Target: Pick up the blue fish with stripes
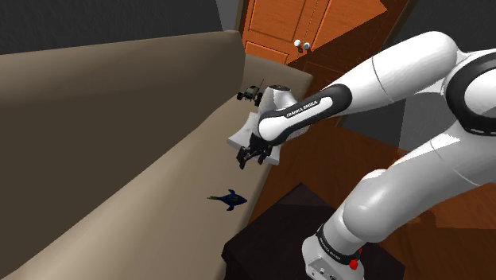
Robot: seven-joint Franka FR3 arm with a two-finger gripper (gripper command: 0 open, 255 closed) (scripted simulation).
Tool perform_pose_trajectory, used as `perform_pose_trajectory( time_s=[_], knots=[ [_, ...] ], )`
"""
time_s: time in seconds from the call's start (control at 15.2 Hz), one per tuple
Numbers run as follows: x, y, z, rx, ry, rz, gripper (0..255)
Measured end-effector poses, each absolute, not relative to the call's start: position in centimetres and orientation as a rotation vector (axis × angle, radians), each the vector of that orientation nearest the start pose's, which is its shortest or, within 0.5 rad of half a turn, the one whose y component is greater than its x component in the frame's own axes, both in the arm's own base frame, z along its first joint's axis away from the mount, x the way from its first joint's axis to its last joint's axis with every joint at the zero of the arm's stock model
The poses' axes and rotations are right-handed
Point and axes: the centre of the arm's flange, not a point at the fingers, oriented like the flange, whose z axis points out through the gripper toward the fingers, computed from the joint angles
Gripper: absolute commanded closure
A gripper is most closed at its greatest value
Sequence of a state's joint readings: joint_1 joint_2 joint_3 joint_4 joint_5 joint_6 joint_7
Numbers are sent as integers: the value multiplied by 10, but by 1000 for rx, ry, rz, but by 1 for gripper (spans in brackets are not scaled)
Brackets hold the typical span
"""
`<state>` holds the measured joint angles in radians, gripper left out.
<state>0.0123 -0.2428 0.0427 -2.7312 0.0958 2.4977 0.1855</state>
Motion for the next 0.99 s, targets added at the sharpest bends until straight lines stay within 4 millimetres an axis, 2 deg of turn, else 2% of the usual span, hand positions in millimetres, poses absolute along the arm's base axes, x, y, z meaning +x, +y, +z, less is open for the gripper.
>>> perform_pose_trajectory(
  time_s=[0.4,0.73,0.99],
  knots=[
    [415,30,221,-3024,424,8,0],
    [427,40,159,-2979,507,20,0],
    [431,45,131,-2968,530,23,0]
  ],
)
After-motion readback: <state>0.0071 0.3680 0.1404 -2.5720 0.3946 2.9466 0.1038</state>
